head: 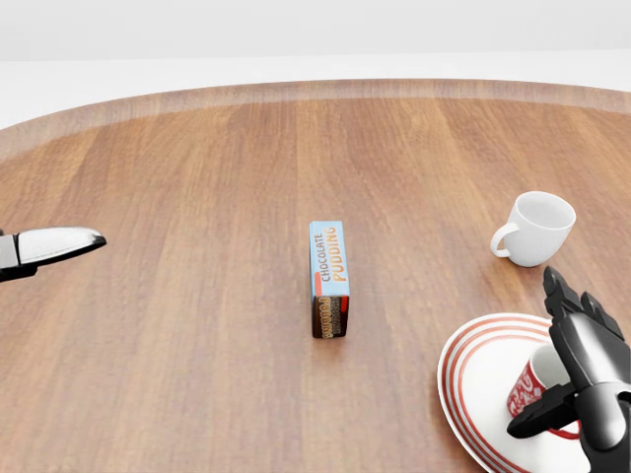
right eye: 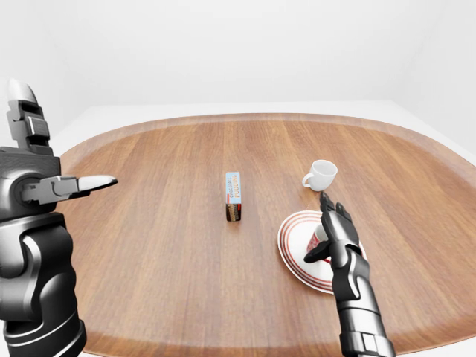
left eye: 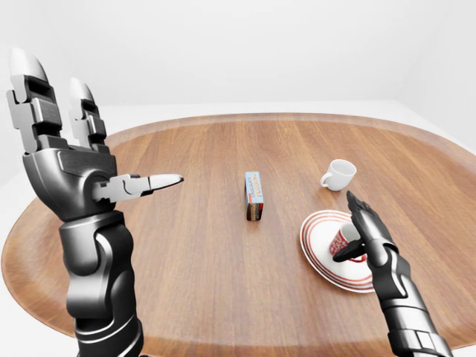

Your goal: Pick up the red mug and put it on the plate

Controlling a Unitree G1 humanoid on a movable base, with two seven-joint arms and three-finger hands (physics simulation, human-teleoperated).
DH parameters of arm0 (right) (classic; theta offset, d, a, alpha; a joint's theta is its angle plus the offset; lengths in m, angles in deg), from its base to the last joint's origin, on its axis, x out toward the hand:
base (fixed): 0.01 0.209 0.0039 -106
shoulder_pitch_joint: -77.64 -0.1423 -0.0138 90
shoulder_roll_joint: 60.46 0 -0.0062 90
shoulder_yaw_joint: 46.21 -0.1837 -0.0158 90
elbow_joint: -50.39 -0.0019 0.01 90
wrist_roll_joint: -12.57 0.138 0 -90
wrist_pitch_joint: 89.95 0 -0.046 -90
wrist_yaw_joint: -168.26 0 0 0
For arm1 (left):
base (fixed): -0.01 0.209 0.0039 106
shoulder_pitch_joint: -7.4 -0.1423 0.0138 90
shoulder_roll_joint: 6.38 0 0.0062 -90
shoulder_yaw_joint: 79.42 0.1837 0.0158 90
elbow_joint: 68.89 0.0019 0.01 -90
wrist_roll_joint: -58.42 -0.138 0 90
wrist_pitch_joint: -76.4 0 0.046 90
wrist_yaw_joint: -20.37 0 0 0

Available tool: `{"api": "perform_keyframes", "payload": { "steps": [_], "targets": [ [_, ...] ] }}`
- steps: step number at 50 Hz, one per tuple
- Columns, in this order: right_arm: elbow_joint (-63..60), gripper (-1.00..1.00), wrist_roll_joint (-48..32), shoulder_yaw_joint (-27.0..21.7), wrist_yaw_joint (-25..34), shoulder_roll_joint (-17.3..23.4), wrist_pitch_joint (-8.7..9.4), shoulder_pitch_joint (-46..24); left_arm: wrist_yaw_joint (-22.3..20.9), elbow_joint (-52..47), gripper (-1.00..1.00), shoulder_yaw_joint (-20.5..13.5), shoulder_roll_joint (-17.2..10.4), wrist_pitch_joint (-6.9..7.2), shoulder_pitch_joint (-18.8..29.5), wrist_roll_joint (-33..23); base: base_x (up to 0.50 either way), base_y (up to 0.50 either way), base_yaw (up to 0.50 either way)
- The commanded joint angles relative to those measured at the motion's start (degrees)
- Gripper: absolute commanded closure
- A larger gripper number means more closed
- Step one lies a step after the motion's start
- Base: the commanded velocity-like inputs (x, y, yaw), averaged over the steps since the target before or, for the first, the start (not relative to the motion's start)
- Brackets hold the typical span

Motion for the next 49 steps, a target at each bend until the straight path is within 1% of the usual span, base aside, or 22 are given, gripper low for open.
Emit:
{"api": "perform_keyframes", "payload": {
  "steps": [1,6,12,15,17,19,20,21,22,23,24,25,27,28,29,32,34,36,38,44,45,49],
  "targets": [
    [-3.2,-1.0,-0.3,-0.8,1.5,-0.4,0.0,1.4,0.2,0.6,-1.0,0.3,0.0,0.0,0.4,-0.4,0.0,0.0,0.0],
    [-8.1,-1.0,-1.5,-1.1,4.4,-0.8,0.0,2.0,0.0,0.4,-1.0,0.6,0.2,0.0,0.3,-0.6,0.0,0.0,0.0],
    [-19.0,-1.0,-5.2,-1.3,12.5,-0.7,0.0,-0.5,-0.1,0.4,-1.0,0.4,0.2,0.0,0.2,-0.6,0.0,0.0,0.0],
    [-24.0,-1.0,-5.4,-1.4,17.0,-1.3,0.0,-2.3,-0.2,0.7,-1.0,0.4,0.1,0.0,0.3,-0.8,0.0,0.0,0.0],
    [-26.1,-1.0,-4.9,-1.6,18.6,-1.8,0.0,-3.1,-0.2,0.7,-1.0,0.3,0.1,0.0,0.3,-0.7,0.0,0.0,0.0],
    [-28.2,-1.0,-3.2,-1.8,20.1,-2.4,0.0,-4.1,-0.2,0.7,-1.0,0.3,0.1,0.0,0.2,-0.7,0.0,0.0,0.0],
    [-30.7,-1.0,2.4,-3.1,21.7,-4.7,0.0,-6.1,-0.2,0.5,-1.0,0.3,0.1,0.0,0.3,-0.6,0.0,0.0,0.0],
    [-32.0,-1.0,5.5,-3.1,22.1,-5.1,0.0,-6.8,-0.2,0.5,-1.0,0.3,0.1,0.0,0.3,-0.6,0.0,0.0,0.0],
    [-34.9,-1.0,12.7,-4.8,22.4,-7.7,0.0,-9.0,-0.2,0.5,-1.0,0.2,0.1,0.0,0.3,-0.6,0.0,0.0,0.0],
    [-37.2,-1.0,17.8,-5.4,21.7,-8.3,0.0,-10.2,-0.2,0.6,-1.0,0.3,0.1,0.0,0.3,-0.6,0.0,0.0,0.0],
    [-41.9,-1.0,27.4,-7.9,22.3,-10.7,0.0,-12.9,-0.3,0.6,-1.0,0.2,0.0,0.0,0.3,-0.6,0.0,0.0,0.0],
    [-42.3,-1.0,30.7,-7.1,20.2,-9.3,0.0,-12.5,-0.3,0.6,-1.0,0.2,0.0,0.0,0.3,-0.6,0.0,0.0,0.0],
    [-43.8,-1.0,41.1,-10.0,15.0,-9.3,0.0,-15.2,-0.2,0.5,-1.0,0.2,0.0,0.0,0.3,-0.6,0.0,0.0,0.0],
    [-44.3,-1.0,45.3,-10.4,13.1,-8.6,0.0,-14.7,-0.2,0.5,-1.0,0.1,0.0,0.0,0.3,-0.5,0.0,0.0,0.0],
    [-43.3,-1.0,46.3,-9.2,10.6,-6.7,0.0,-13.7,-0.2,0.4,-1.0,0.2,0.0,0.0,0.2,-0.6,0.0,0.0,0.0],
    [-42.9,-1.0,52.6,-8.9,7.1,-5.2,0.0,-11.8,-0.3,0.6,-1.0,0.1,0.0,0.0,0.2,-0.6,0.0,0.0,0.0],
    [-42.7,-1.0,58.7,-10.8,3.8,-6.0,0.0,-12.2,-0.3,0.7,-1.0,0.1,0.0,0.0,0.0,-0.6,0.0,0.0,0.0],
    [-41.1,-1.0,59.2,-7.9,2.3,-4.1,0.0,-10.9,-0.4,0.7,-1.0,0.1,0.0,0.0,0.0,-0.7,0.0,0.0,0.0],
    [-39.7,-1.0,59.0,-6.3,1.9,-3.3,0.0,-9.8,-0.4,0.7,-1.0,0.1,0.0,0.0,0.0,-0.7,0.0,0.0,0.0],
    [-36.8,-1.0,59.3,-5.0,1.2,-4.2,0.0,-8.9,-0.4,0.6,-1.0,-0.1,-0.2,0.0,0.1,-0.7,0.0,0.0,0.0],
    [-35.8,-1.0,57.4,-3.4,1.7,-3.9,0.0,-8.2,-0.4,0.7,-1.0,-0.1,-0.1,0.0,0.1,-0.7,0.0,0.0,0.0],
    [-35.1,-1.0,55.3,-2.1,2.4,-5.3,0.0,-7.8,-0.5,0.8,-1.0,0.0,-0.1,0.0,0.0,-0.8,0.0,0.0,0.0]
  ]
}}
